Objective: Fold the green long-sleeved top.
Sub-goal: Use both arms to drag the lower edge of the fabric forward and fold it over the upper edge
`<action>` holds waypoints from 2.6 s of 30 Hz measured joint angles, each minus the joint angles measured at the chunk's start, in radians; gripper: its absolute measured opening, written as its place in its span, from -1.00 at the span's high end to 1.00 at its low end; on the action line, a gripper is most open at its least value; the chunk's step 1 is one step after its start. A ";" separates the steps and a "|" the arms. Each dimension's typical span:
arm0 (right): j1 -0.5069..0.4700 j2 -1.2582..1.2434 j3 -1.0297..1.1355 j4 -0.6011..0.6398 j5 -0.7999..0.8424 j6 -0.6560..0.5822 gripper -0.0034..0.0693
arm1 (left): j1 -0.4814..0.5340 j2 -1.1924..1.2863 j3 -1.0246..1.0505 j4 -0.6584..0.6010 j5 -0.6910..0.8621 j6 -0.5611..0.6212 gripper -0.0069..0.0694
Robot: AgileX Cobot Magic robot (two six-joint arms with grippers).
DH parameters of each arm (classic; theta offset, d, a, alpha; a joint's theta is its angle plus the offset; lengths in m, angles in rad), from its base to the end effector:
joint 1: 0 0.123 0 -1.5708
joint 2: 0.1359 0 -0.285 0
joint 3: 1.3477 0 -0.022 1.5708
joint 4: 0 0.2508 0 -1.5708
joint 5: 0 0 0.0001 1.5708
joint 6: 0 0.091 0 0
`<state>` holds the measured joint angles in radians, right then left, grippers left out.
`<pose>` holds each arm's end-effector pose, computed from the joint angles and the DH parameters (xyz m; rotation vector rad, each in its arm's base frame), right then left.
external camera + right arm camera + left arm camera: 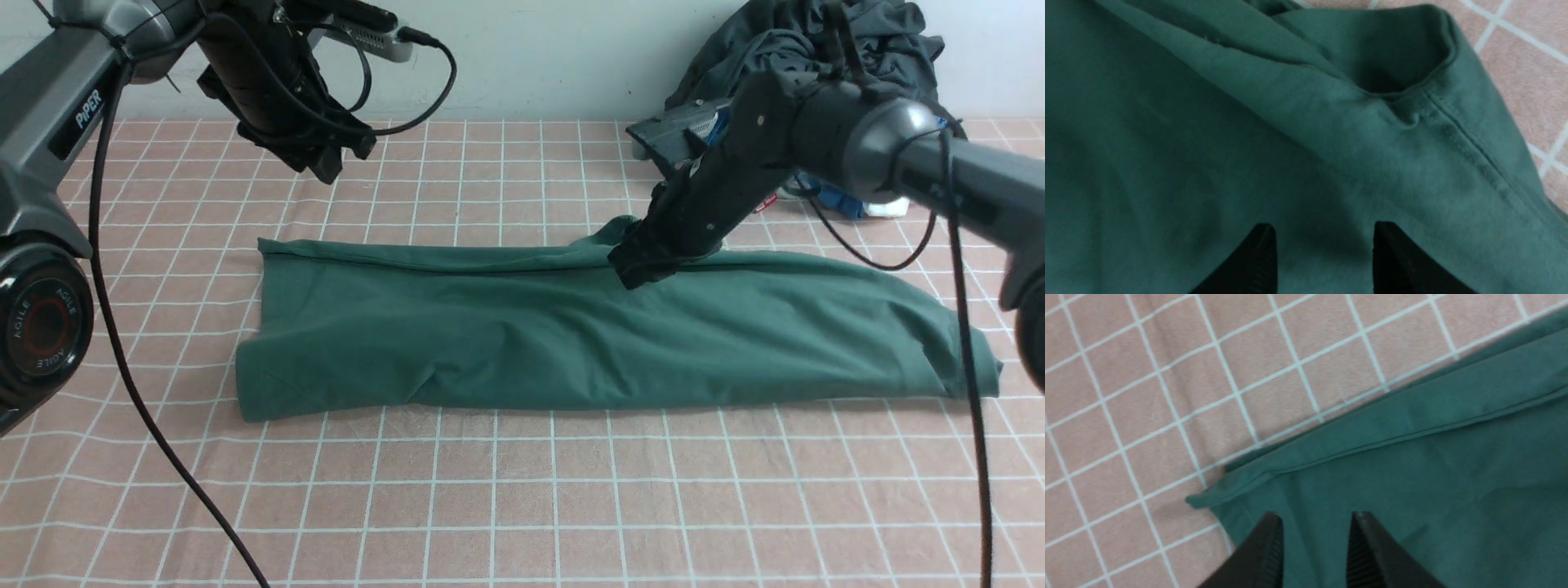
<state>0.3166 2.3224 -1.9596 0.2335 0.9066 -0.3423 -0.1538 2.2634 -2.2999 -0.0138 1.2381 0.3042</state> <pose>0.4731 0.1725 0.1735 -0.7446 2.6351 0.2845 0.4902 -0.0772 0.2867 0.6076 2.6157 0.0280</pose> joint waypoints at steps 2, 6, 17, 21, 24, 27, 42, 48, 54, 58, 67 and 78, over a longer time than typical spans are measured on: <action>-0.001 0.042 0.000 -0.009 -0.078 0.018 0.05 | -0.022 0.000 -0.001 -0.009 0.000 0.012 0.60; -0.027 0.061 0.000 -0.068 -0.215 0.173 0.04 | -0.058 0.000 -0.001 -0.014 0.000 0.016 0.81; -0.200 -0.009 -0.186 -0.209 0.100 0.300 0.04 | -0.179 -0.107 0.163 -0.004 0.000 0.008 0.83; -0.222 -0.084 -0.203 -0.198 0.273 0.178 0.04 | -0.190 -0.169 0.317 -0.004 -0.003 0.008 0.83; -0.244 -0.146 -0.182 -0.133 0.328 0.123 0.04 | -0.190 -0.209 0.512 0.014 -0.007 0.008 0.83; -0.249 -0.206 -0.099 -0.055 0.330 0.109 0.04 | -0.190 -0.209 0.672 0.046 -0.011 0.008 0.83; -0.246 -0.294 0.508 -0.163 0.147 0.146 0.04 | -0.051 -0.210 0.822 0.082 -0.108 0.003 0.83; -0.297 -0.295 0.539 -0.293 0.050 0.302 0.04 | -0.026 -0.291 0.824 -0.076 -0.110 0.039 0.83; -0.314 -0.297 0.539 -0.313 0.025 0.335 0.04 | -0.032 -0.358 0.824 -0.270 -0.202 0.161 0.83; -0.314 -0.297 0.539 -0.313 0.024 0.335 0.04 | -0.032 -0.327 0.824 -0.298 -0.239 0.183 0.83; -0.315 -0.297 0.539 -0.372 0.032 0.335 0.04 | -0.031 -0.201 0.821 -0.133 -0.158 0.114 0.83; -0.368 -0.384 0.539 -0.396 0.048 0.336 0.04 | 0.036 -0.224 0.824 -0.017 -0.165 0.039 0.83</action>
<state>-0.0515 1.9380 -1.4210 -0.1624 0.9548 -0.0062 -0.1177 2.0399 -1.4763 -0.0306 1.0730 0.3428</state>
